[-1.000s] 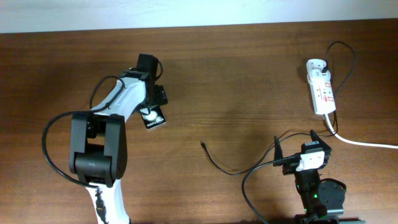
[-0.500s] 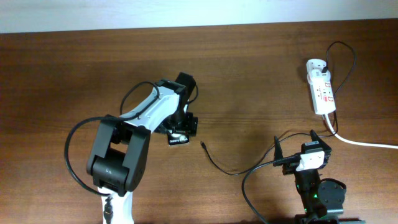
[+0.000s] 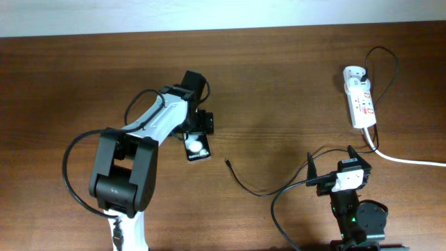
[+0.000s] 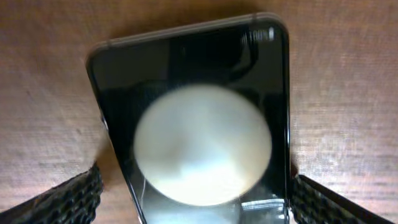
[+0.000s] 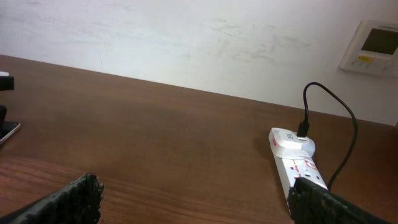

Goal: Plug charger to phone and switch on socket
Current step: 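Grasp the phone's bottom edge with the left gripper and align it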

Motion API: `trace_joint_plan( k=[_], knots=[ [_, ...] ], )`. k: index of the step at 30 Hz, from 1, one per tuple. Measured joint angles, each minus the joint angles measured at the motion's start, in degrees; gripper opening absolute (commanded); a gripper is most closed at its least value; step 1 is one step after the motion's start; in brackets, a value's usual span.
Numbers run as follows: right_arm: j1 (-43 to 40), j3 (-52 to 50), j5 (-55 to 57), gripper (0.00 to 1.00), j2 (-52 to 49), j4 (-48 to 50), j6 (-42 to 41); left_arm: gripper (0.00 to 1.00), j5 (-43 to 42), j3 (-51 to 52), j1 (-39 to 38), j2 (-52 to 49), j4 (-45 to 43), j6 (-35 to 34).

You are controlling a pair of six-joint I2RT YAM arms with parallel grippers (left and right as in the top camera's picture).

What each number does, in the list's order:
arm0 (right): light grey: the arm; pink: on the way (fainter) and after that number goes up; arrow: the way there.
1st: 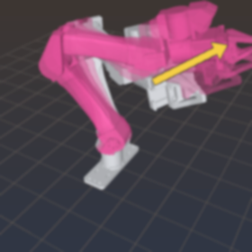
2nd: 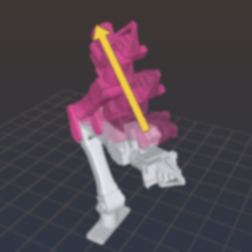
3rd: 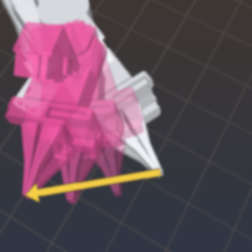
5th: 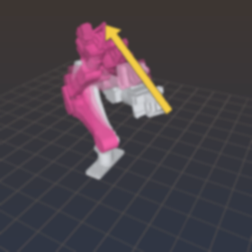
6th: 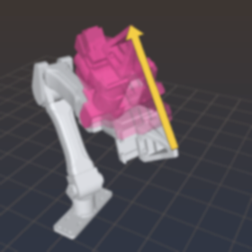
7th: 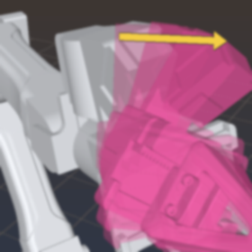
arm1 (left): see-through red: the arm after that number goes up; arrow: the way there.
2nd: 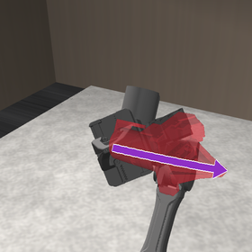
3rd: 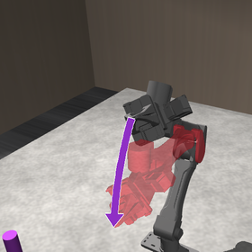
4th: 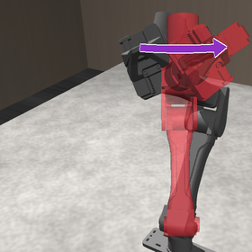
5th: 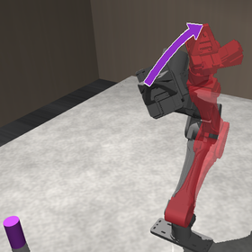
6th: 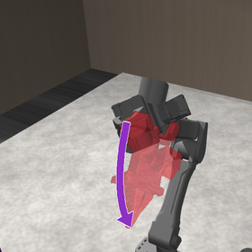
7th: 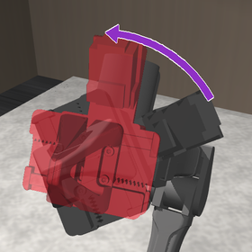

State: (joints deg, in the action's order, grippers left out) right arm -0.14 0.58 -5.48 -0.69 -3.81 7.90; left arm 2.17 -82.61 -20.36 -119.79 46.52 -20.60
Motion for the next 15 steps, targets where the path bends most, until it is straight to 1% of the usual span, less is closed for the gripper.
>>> trace_joint_plan(
  k=[1, 2, 3, 4, 5, 6, 7, 8, 10, 13, 15],
  knots=[
    [0.00, 0.00, 0.00, 0.99, 0.00, 0.00, 0.00, 0.89, -0.15, 0.13, -0.55, 0.02, 0.35, -0.46],
    [0.00, 0.00, 0.00, 0.99, 0.00, 0.00, 0.02, 0.72, -0.70, 0.26, -1.33, 0.13, 0.79, -0.92],
    [0.00, 0.00, 0.00, 0.99, 0.00, 0.00, 0.00, 0.61, -0.92, 0.28, -1.81, 0.22, 0.92, -1.09],
    [0.00, 0.00, 0.00, 0.99, 0.00, 0.00, 0.02, 0.57, -1.46, 0.28, -2.73, 0.26, 0.96, -1.77],
    [0.00, 0.00, 0.00, 0.99, 0.00, 0.00, 0.02, 0.61, -2.71, 0.33, -3.58, 0.50, 0.52, -1.75],
    [0.00, 0.00, 0.00, 0.99, 0.00, 0.00, 0.00, 0.75, -4.28, 0.33, -3.80, 0.63, 0.15, -1.25],
    [0.00, 0.00, 0.00, 0.99, 0.00, 0.00, 0.04, 0.95, -5.64, 0.42, -3.67, 0.87, -0.20, 0.15],
    [0.00, 0.00, 0.00, 0.99, 0.00, 0.00, 0.00, 0.99, -6.32, 0.44, -4.26, 0.66, -0.39, 2.67],
    [0.00, 0.00, 0.00, 0.99, 0.00, 0.00, 0.02, 0.99, -6.62, 0.44, -5.11, 0.79, -0.22, 5.07],
    [0.00, 0.00, 0.00, 0.99, 0.00, 0.00, 0.02, 0.99, -6.56, 0.44, -5.20, 0.79, -0.22, 5.77],
    [0.00, 0.00, 0.00, 0.99, 0.00, 0.00, -0.02, 0.99, -6.25, 0.44, -5.31, 0.79, -1.16, 7.67]
  ],
)
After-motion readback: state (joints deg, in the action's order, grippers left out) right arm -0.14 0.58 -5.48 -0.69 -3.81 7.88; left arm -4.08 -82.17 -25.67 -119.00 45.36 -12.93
